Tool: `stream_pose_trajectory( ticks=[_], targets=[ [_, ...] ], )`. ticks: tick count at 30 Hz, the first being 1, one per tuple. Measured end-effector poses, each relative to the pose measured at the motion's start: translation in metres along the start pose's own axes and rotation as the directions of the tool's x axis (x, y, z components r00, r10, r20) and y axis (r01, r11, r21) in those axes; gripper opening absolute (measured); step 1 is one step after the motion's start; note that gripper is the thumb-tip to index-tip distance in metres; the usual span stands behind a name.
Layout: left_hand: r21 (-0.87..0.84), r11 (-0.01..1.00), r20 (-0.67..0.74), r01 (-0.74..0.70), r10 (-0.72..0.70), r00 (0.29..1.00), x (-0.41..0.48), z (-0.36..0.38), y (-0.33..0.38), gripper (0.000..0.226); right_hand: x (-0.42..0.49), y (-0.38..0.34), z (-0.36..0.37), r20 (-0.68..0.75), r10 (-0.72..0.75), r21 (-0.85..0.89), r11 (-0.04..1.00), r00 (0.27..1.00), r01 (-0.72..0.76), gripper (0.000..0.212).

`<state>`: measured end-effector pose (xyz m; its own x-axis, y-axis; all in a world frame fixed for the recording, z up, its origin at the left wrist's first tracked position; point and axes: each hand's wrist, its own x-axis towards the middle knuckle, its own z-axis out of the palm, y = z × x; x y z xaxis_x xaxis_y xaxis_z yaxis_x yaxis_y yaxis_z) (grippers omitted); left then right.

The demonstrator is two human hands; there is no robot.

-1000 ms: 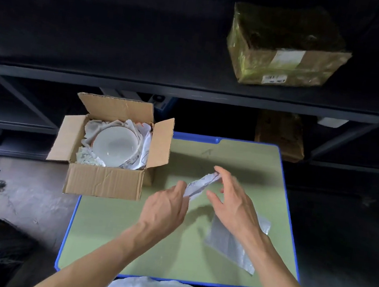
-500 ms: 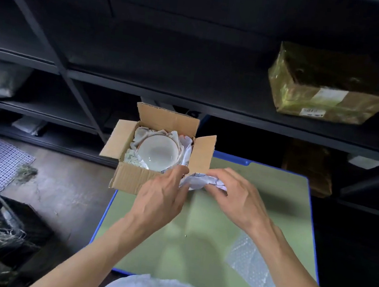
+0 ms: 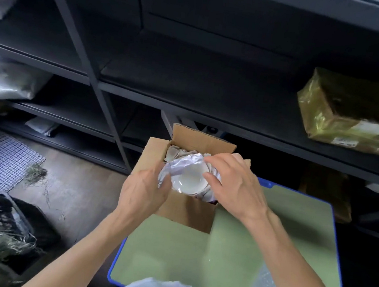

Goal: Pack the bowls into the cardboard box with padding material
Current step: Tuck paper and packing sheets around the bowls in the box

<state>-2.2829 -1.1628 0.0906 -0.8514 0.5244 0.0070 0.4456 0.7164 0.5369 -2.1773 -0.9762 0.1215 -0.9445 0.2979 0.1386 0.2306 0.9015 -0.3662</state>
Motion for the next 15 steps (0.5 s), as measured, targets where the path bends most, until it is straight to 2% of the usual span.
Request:
stream_pose_trajectory(
  ticks=[6,9,15],
  targets=[
    [0.022,0.994,-0.017,0.106,-0.106,0.994,0.028,-0.007,-0.024,0.015,0.032,-0.006,0.028,0.223,0.027,-0.093,0.996,0.975,-0.006,0.04],
    [0.031,0.994,0.001,0.109,-0.109,0.994,0.034,-0.004,-0.029,0.014,0.04,-0.008,0.045,0.299,0.015,-0.119,0.993,0.954,0.021,0.045],
    [0.062,0.993,0.006,0.103,-0.104,0.995,0.035,0.002,-0.029,0.016,0.027,0.002,0.05,0.293,0.066,-0.211,0.977,0.954,-0.003,0.053]
  ],
)
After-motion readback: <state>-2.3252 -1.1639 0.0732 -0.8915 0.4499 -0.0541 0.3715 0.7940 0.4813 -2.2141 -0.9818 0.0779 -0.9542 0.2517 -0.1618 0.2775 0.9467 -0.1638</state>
